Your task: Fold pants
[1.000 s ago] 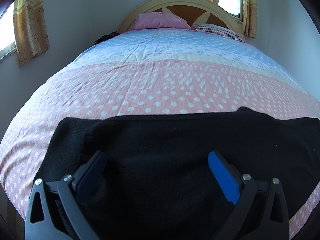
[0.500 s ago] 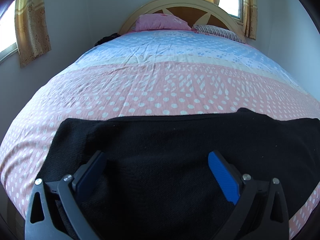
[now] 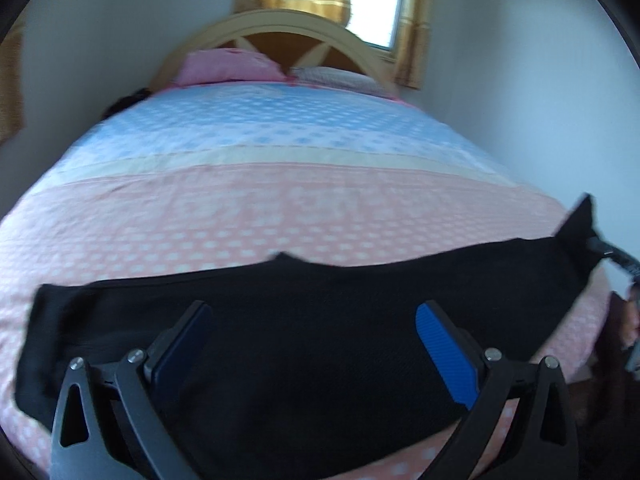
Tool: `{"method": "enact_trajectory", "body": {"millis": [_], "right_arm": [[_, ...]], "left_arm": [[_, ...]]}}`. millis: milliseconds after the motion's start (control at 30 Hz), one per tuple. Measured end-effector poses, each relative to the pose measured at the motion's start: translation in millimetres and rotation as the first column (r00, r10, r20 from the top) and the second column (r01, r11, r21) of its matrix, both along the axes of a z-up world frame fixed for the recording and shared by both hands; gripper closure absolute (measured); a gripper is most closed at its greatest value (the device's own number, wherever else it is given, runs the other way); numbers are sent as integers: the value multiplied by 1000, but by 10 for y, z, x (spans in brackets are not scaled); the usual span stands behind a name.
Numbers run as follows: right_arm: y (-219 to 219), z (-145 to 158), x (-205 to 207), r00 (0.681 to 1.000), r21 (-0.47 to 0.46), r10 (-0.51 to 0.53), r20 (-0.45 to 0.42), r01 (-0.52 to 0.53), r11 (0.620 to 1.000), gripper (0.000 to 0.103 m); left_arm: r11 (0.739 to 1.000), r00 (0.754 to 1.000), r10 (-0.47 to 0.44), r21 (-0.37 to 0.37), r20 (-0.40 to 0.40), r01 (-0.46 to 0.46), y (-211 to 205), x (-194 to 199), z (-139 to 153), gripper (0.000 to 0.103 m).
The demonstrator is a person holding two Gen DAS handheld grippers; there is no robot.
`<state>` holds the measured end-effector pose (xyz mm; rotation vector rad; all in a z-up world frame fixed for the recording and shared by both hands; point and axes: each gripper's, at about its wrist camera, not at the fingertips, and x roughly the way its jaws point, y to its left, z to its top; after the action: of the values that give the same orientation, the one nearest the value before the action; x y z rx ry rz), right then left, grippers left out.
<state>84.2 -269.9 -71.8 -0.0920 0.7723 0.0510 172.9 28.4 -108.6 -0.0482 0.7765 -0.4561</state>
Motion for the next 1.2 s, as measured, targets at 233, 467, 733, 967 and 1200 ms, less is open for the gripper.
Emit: {"method": "enact_trajectory", "body": {"millis": [233,467,733,967,1200], "right_arm": [[291,-268,-179,970,-133,214,-120,-229,964,60],[-373,0,-412,981,131,194,4,-193,972,59],[-1009,1,-417,989,289,-106,101,73,954,57],[-1141,124,-553,962,347,-205,179,133,928,50],[-1335,200,-573,936,408,-293,194,195,892,46]], "left_arm": [[972,973,-227,-66,-40,224,-782,47,38,0],[932,931,-345,-158,-117,326,-1415,129,10,0],[903,887,-410,-227,-212,363,-2045,119,-79,7],[907,883,-413,-188,-225,376,-2418,56,-120,14],[910,886,-415,-120,-209,397,-2611,-22,-80,88]]}}
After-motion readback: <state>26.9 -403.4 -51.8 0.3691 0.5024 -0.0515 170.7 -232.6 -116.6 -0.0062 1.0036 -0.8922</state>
